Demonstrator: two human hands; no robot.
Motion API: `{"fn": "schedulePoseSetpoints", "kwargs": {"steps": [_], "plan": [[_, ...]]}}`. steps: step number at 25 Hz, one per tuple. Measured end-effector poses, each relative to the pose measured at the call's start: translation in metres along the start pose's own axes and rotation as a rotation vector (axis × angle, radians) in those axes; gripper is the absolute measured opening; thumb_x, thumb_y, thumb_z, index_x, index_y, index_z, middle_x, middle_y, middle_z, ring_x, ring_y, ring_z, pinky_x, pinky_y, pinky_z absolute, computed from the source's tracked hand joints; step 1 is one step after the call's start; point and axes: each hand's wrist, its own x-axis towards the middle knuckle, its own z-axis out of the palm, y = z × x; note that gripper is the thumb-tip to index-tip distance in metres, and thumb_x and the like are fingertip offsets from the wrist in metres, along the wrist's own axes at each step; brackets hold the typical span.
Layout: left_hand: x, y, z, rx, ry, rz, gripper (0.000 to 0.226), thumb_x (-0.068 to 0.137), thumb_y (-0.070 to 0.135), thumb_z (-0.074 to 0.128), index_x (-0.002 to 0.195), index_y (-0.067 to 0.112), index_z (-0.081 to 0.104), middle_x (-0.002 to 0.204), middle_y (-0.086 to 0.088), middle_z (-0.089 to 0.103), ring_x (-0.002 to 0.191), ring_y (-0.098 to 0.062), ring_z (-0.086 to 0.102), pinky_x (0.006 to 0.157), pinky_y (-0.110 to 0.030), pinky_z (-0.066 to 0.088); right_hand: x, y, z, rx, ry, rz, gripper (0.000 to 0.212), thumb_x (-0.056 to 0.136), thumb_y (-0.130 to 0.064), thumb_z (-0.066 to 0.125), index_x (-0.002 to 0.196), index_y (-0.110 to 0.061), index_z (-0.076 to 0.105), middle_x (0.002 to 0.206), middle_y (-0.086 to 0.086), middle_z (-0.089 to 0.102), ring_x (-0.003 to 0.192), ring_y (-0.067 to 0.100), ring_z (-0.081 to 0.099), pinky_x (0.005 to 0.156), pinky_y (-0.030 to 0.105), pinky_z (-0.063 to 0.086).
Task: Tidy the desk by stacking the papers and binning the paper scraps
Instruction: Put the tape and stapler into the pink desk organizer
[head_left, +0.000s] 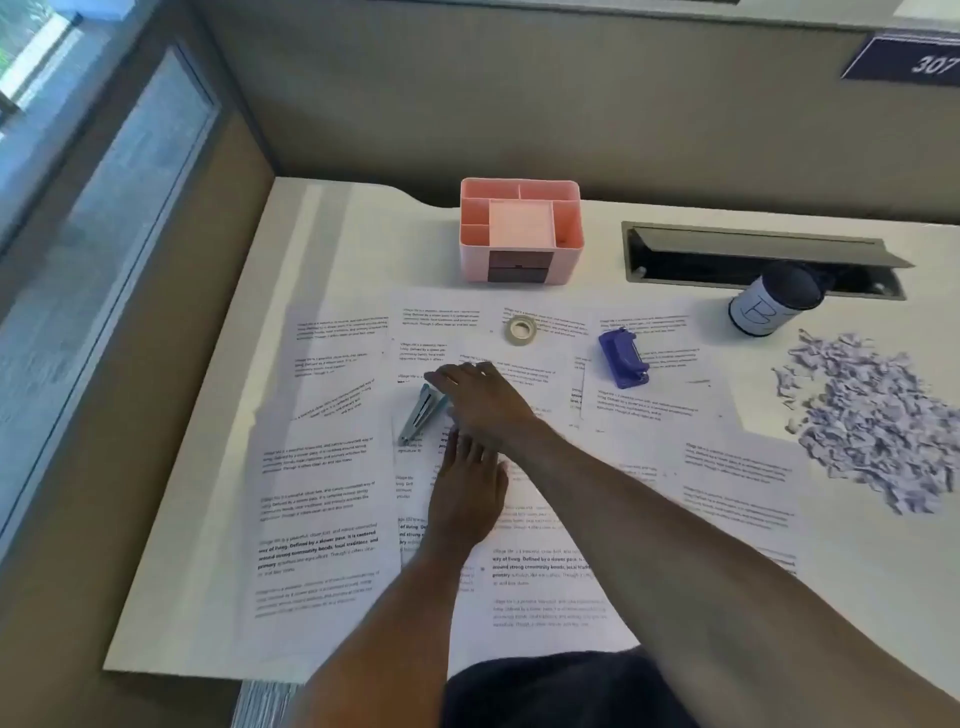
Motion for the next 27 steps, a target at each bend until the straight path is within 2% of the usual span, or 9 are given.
{"fn": "schedulePoseSetpoints", "kwargs": {"steps": [2,5,8,12,15,18,21,24,27], "plan": [[0.003,-0.008,0.002,-0.029,-0.009,-0.032,0.057,0.11,0.028,0.027,0.164,0.01,0.027,0.172,-0.016,0.028,0.162,-0.033,0.017,0.132,-0.05,0.014,0.012,-0.004,0.003,-0.015,-0.049,-0.028,0.067,0.09,0.001,0.058,0.152,-0.017,0.04,0.153,0.005,0.047,0.133,0.029,0.049,0.112,0.044,0.034],[0.004,-0.014,0.009,-0.032,0.006,-0.018,0.055,0.111,0.027,0.033,0.163,0.009,0.031,0.169,-0.017,0.034,0.161,-0.034,0.023,0.133,-0.049,0.014,0.019,-0.005,0.012,-0.055,-0.07,-0.08,0.078,0.085,0.01,0.058,0.154,-0.018,0.038,0.158,0.005,0.042,0.138,0.029,0.045,0.114,0.044,0.033],[0.005,-0.018,0.009,-0.017,-0.009,-0.011,0.056,0.111,0.029,0.03,0.163,0.008,0.03,0.168,-0.018,0.035,0.16,-0.035,0.025,0.133,-0.05,0.014,0.021,0.0,0.013,-0.07,-0.067,-0.11,0.066,0.086,0.012,0.056,0.146,-0.014,0.048,0.152,0.008,0.048,0.136,0.029,0.047,0.112,0.043,0.033],[0.004,-0.014,0.005,-0.058,0.014,-0.014,0.058,0.11,0.029,0.033,0.164,0.008,0.029,0.168,-0.019,0.033,0.16,-0.036,0.024,0.131,-0.051,0.018,0.023,0.004,0.017,-0.09,-0.063,-0.137,0.054,0.082,0.01,0.056,0.132,-0.011,0.058,0.135,0.011,0.057,0.12,0.031,0.054,0.104,0.04,0.039],[0.004,-0.013,-0.001,-0.074,0.037,-0.005,0.059,0.108,0.029,0.038,0.163,0.007,0.03,0.167,-0.018,0.036,0.159,-0.035,0.028,0.13,-0.052,0.022,0.02,0.012,0.014,-0.073,-0.021,-0.203,0.046,0.083,0.005,0.066,0.126,-0.01,0.062,0.127,0.012,0.061,0.111,0.031,0.06,0.098,0.039,0.046],[0.003,-0.012,-0.001,-0.063,0.046,-0.005,0.059,0.11,0.031,0.035,0.163,0.007,0.03,0.17,-0.014,0.032,0.161,-0.03,0.024,0.13,-0.052,0.021,0.022,0.028,0.002,-0.004,0.101,-0.191,0.039,0.085,-0.006,0.073,0.123,-0.004,0.063,0.125,0.015,0.061,0.103,0.032,0.063,0.088,0.04,0.054],[0.003,-0.012,0.0,-0.041,0.027,-0.018,0.061,0.111,0.034,0.034,0.165,0.007,0.026,0.174,-0.01,0.022,0.164,-0.024,0.011,0.132,-0.051,0.018,0.028,0.047,-0.022,-0.096,0.2,-0.18,0.032,0.097,-0.01,0.061,0.127,-0.002,0.062,0.129,0.011,0.057,0.114,0.028,0.056,0.094,0.038,0.054],[0.002,-0.012,0.001,-0.039,0.028,-0.028,0.062,0.111,0.036,0.034,0.166,0.009,0.024,0.176,-0.007,0.018,0.165,-0.021,0.006,0.132,-0.049,0.016,0.039,0.062,-0.056,0.121,0.4,0.032,0.034,0.095,-0.007,0.064,0.127,0.0,0.06,0.127,0.015,0.053,0.108,0.026,0.061,0.092,0.032,0.057],[0.002,-0.011,0.001,-0.044,0.032,-0.032,0.062,0.111,0.035,0.034,0.166,0.009,0.023,0.176,-0.007,0.017,0.165,-0.02,0.006,0.132,-0.05,0.017,0.058,0.08,-0.087,0.22,0.544,0.166,0.038,0.092,-0.001,0.064,0.129,0.002,0.058,0.129,0.019,0.053,0.118,0.032,0.057,0.101,0.038,0.052]]}}
